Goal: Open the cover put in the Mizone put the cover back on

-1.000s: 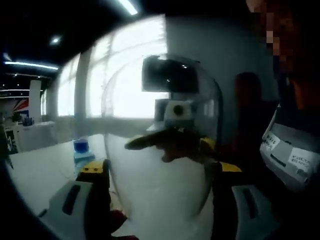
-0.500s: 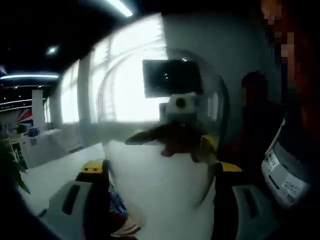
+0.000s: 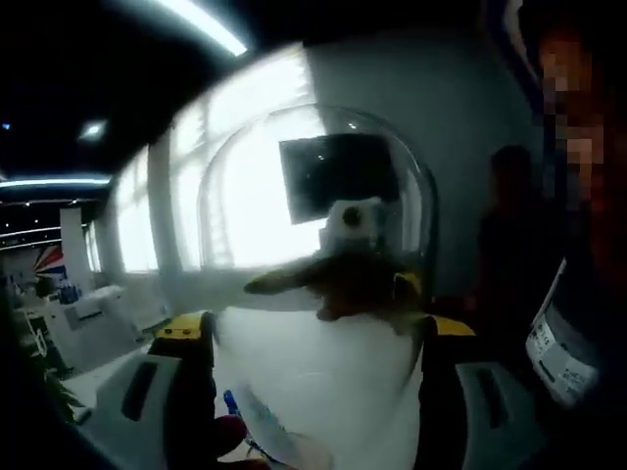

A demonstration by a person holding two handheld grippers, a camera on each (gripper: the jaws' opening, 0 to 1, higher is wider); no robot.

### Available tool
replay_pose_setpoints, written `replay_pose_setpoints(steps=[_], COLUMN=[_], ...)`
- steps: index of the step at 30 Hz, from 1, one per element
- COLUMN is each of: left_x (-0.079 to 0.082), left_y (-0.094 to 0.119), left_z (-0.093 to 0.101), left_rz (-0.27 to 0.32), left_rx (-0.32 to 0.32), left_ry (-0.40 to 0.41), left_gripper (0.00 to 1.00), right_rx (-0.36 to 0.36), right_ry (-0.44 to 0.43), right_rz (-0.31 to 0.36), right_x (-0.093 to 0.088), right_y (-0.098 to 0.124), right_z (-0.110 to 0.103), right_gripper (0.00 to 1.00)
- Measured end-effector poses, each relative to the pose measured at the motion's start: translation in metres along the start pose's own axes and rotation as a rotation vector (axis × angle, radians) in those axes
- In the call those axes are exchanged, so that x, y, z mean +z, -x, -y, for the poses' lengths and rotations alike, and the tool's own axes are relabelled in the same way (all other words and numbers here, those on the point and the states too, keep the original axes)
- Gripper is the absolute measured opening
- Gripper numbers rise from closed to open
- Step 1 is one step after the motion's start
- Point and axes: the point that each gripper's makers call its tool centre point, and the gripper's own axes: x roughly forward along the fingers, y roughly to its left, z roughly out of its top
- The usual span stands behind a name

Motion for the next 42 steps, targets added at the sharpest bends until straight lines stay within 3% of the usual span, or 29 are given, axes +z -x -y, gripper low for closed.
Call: replay_pose_setpoints(steps=[8,17,24,34,42], left_x=[-0.012,-0.036,-0.069,-0.121,-0.149], left_y=[-0.014,-0.027,-0.03,-0.033,-0.034], left_z=[-0.035,-0.066,-0.079,-0.085,-0.089], left_rz=[0.036,0.014,-0.011,-0.047,-0.054], left_rx=[0.002,-0.003,-0.003,-0.005,-0.004], left_ry=[0.025,0.051,0.087,0.156,0.166], left_gripper=[0.7,0.7,0.7,0.7,0.7], right_rx=[-0.001,-0.008,-0.01,-0.012,-0.011], right_ry=[-0.012,-0.042,-0.078,-0.149,-0.167], right_rz=[-0.022,-0.021,-0.037,-0.062,-0.065], right_x=[-0.009,-0.038,-0.069,-0.123,-0.151], right_y=[-0.001,-0.003,-0.008,-0.007,-0.008], right_z=[0.038,0.075,0.083,0.086,0.09], right_gripper=[0.9,0.9,0.9,0.9,0.9])
